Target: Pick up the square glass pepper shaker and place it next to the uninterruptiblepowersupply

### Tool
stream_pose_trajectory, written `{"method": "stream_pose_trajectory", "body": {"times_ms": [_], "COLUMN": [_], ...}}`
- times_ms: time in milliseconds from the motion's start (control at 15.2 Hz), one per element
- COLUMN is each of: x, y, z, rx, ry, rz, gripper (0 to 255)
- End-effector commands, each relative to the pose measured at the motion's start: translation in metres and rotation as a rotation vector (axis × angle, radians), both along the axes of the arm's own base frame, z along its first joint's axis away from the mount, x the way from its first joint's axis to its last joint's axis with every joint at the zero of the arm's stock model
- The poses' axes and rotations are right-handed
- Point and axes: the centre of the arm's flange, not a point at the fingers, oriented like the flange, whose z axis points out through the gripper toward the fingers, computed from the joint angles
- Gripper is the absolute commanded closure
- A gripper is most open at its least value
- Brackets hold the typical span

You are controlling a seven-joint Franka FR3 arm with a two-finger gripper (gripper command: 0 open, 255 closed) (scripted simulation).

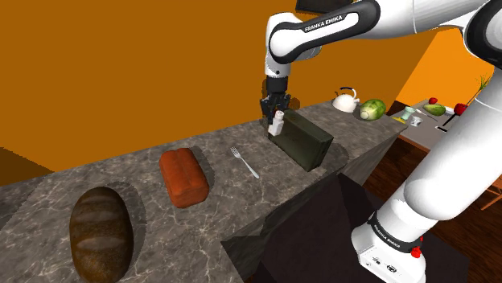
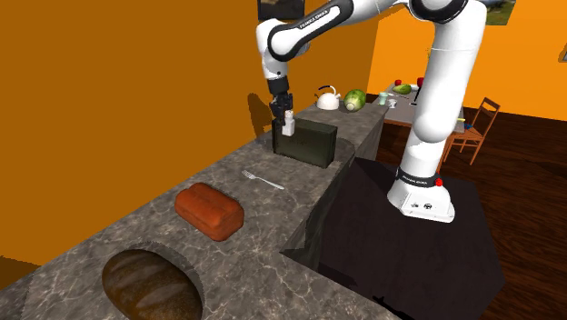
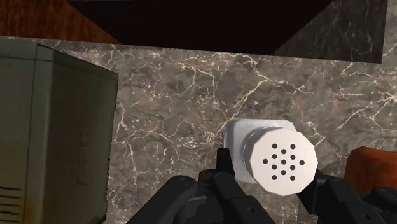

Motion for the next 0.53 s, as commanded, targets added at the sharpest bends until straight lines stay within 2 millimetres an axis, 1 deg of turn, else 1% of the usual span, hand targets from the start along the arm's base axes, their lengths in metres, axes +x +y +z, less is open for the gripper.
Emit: {"method": "stream_pose_trajectory", "body": {"times_ms": [0,330,396,462], "x": [-0.002,-0.007,-0.007,-0.007], "y": [-0.028,-0.094,-0.095,-0.095], "z": [0.0,0.001,0.001,-0.005], "rx": [0.0,0.0,0.0,0.0], "ry": [0.0,0.0,0.0,0.0], "rz": [0.001,0.001,0.001,0.001], "gripper": [255,255,255,255]}}
